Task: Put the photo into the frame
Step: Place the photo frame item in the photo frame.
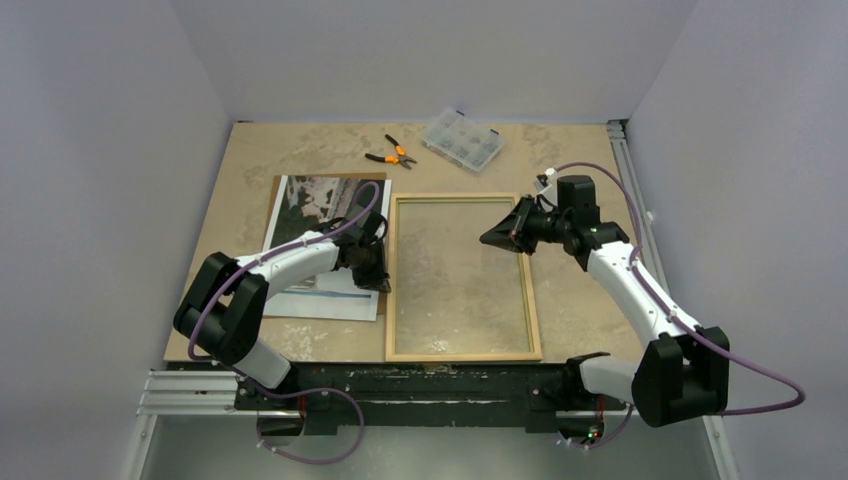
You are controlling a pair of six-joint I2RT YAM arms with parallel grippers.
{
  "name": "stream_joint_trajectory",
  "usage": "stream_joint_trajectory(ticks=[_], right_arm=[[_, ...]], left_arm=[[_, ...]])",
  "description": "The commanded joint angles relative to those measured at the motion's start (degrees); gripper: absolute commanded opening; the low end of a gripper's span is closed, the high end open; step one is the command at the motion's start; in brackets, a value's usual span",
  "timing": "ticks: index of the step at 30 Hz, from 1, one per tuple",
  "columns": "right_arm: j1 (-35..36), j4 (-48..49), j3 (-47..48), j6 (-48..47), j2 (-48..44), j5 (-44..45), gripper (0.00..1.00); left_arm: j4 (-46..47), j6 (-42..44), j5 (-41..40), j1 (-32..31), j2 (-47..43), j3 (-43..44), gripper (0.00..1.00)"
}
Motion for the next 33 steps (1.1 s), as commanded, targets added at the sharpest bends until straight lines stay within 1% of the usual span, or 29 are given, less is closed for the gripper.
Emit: stream_joint_trajectory(ticks=[1,7,12,18,23,28,33], right_arm=[[0.2,4.5,3.1,2.8,-1.7,-0.8,0.0],[0.2,5.3,2.5,2.6,-0.8,-0.1,0.0],[0.2,4.1,1.4,-0.7,0.0,-0.9,0.0],[0.2,3.8,1.1,-4.0,1.6,-3.8,0.0],[0.2,5.3,0.9,-3.2,2.2,-4.7,0.0],[0.2,4.6,1.3,-3.1,2.4,-5.7,0.0],[0.2,6.6,0.0,0.2,0.9,-5.4,0.0]], left_arm=[[-1.3,2.8,-6.8,-0.5,3.4,-1.9,0.0],[-1.6,2.9,-7.2,-0.6,3.4,-1.9,0.0],[-1.7,3.0,-7.4,-0.5,3.5,-1.9,0.0],[-1.7,3.0,-7.4,-0.5,3.5,-1.8,0.0],[-1.7,3.0,-7.4,-0.6,3.6,-1.8,0.0],[-1.8,2.9,-7.4,-0.6,3.6,-1.7,0.0],[-1.8,2.9,-7.5,-0.7,3.7,-1.7,0.0]])
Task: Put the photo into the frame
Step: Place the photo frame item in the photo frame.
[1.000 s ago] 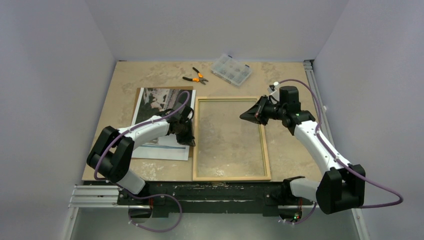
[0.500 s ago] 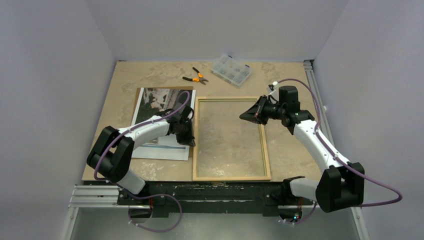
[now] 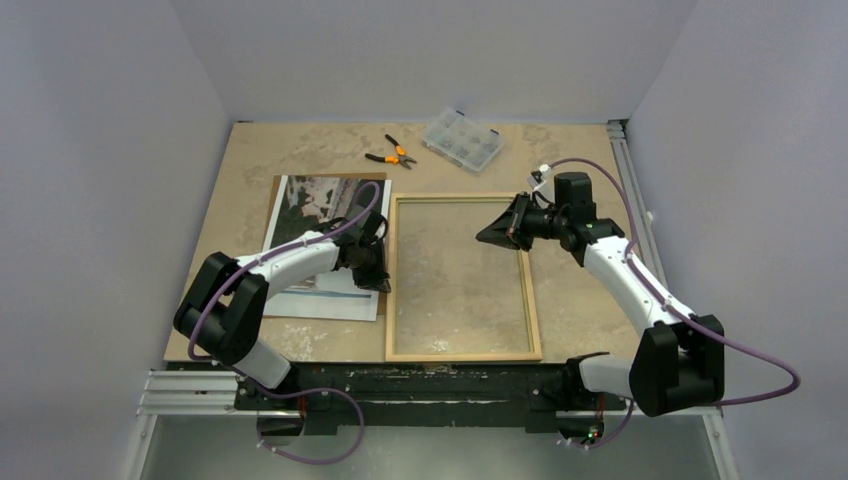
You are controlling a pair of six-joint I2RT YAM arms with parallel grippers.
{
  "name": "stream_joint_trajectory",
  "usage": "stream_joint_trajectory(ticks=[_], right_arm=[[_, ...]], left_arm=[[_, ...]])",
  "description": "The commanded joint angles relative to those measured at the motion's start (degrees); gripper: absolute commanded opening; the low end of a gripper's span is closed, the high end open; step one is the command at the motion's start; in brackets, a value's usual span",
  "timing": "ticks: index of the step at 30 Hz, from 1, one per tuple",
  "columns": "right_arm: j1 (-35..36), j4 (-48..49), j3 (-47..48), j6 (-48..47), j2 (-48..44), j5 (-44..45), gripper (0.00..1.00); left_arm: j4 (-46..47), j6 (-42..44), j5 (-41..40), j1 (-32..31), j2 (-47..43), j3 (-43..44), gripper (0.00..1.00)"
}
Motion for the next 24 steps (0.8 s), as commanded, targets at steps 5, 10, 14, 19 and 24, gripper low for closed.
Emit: stream_joint_trajectory(ticks=[5,10,14,19,24], right_arm=[[0.3,4.8,-1.5,3.8,-2.0,-2.0,0.0],[0.4,6.8,-3.7,5.5,-2.1,-2.0,0.0],[0.5,6.2,-4.3,5.3,-2.0,-1.9,0.0],[0.5,4.1,-3.7,3.5,-1.4,-2.4,0.0],[0.5,2.7,-3.5,3.4,-2.0,-2.3,0.0]], left_arm=[[-1.7,2.9,-7.2,-0.6,3.9,-1.6,0.0],[-1.6,2.9,-7.3,-0.7,3.9,-1.7,0.0],[-1.7,2.9,-7.3,-0.7,3.9,-1.6,0.0],[-1.8,2.9,-7.4,-0.8,3.9,-1.6,0.0],[-1.8,2.9,-7.6,-0.8,3.9,-1.6,0.0]])
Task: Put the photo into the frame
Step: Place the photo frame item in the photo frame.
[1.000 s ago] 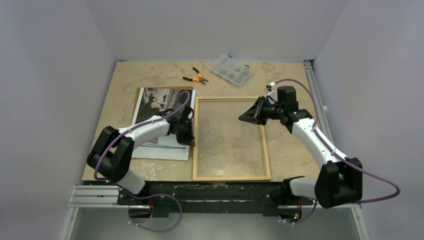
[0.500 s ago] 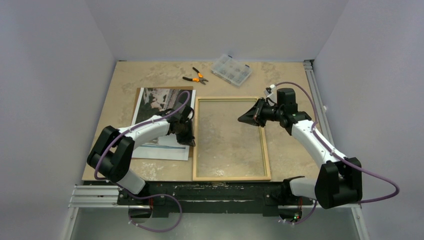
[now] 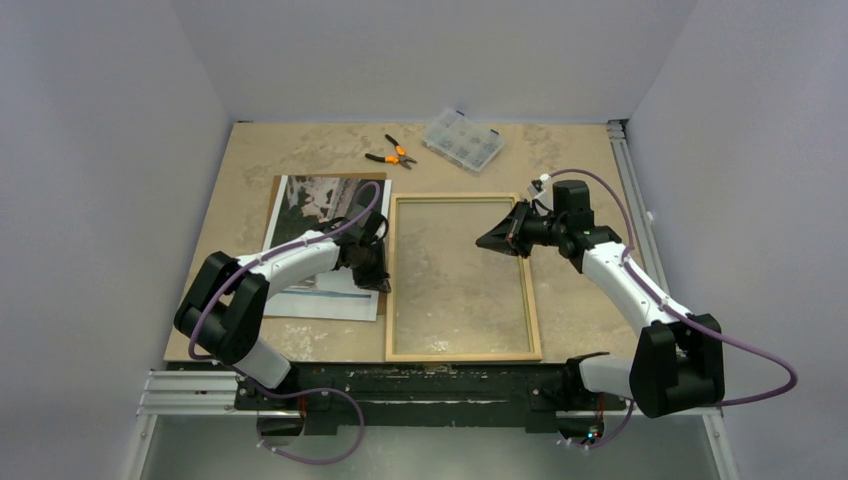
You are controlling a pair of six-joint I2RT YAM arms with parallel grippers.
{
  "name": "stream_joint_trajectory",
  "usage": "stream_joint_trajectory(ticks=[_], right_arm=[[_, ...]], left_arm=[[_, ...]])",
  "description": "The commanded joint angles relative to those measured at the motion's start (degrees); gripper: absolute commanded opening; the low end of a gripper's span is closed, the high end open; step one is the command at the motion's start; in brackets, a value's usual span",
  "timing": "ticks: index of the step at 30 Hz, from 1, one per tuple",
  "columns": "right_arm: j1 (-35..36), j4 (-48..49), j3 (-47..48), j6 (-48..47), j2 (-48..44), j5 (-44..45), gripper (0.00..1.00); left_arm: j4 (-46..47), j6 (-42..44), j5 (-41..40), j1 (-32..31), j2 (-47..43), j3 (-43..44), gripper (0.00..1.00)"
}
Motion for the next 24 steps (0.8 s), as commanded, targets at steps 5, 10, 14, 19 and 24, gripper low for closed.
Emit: stream_joint_trajectory(ticks=[5,10,14,19,24], right_arm=[[0.3,-1.2,0.2,-1.2,-1.3,-3.1,0.0],[0.3,-1.3,-0.2,-1.3,-1.5,-3.8,0.0],[0.3,-1.0,0.3,-1.3,-1.0,-5.6,0.0],[0.3,-1.3,0.9,-2.1,-0.2,-7.7,0.0],[0.2,-4.0,2.7,-5.2,1.0,-8.6,0.0]], left_arm=[[-1.6,2.9,-7.3,-0.7,3.8,-1.7,0.0],[-1.6,2.8,-7.5,-0.8,3.8,-1.8,0.0],[-1.4,2.6,-7.5,-0.9,4.0,-1.7,0.0],[-1.4,2.7,-7.4,-1.0,4.2,-1.6,0.0],[-1.3,2.6,-7.5,-1.1,4.1,-1.6,0.0]])
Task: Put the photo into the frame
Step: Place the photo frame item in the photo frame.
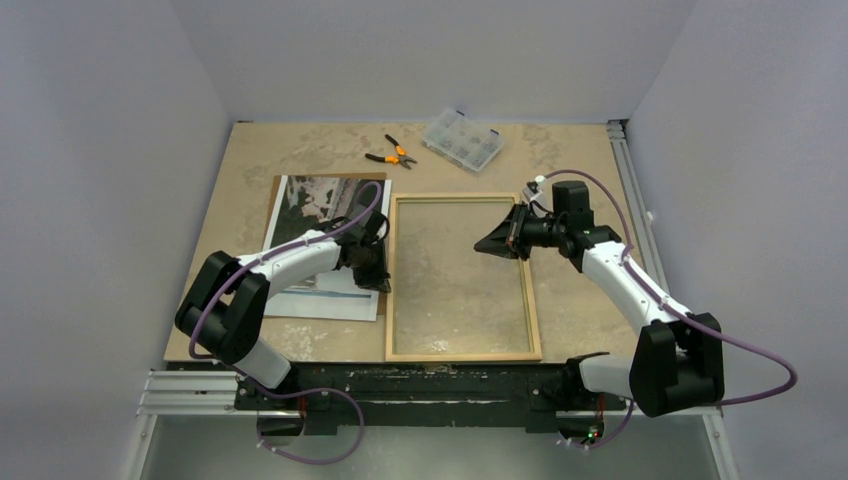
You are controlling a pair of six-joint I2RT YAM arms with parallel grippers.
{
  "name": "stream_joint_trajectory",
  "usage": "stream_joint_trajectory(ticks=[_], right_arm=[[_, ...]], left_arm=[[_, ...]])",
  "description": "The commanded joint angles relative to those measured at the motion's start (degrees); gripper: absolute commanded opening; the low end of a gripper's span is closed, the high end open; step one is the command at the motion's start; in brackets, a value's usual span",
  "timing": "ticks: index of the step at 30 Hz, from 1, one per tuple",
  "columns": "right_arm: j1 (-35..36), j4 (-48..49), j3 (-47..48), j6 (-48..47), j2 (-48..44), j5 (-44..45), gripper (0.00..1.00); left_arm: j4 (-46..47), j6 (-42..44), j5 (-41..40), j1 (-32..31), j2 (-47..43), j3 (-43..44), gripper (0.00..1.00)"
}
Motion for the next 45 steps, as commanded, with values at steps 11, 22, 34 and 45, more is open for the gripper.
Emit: stream_joint_trajectory(ticks=[11,22,34,45], right_arm=[[0.3,-13.4,11.5,-16.1,6.9,-7.7,0.0],[0.3,-21.7,14.8,-24.1,9.0,-4.8,0.0],[1.6,-18.1,15.8,-25.4,11.5,-9.9,0.0],[2.7,-16.7,16.5,-25.4,11.9,-10.6,0.0]], left_arm=[[-1.0,2.8,-7.2,-0.7,3.9,-2.3,0.0],[-1.0,2.8,-7.2,-0.7,4.2,-2.2,0.0],[-0.9,2.7,-7.2,-0.9,4.6,-2.1,0.0],[-1.1,2.8,-7.5,-1.0,5.0,-2.0,0.0]])
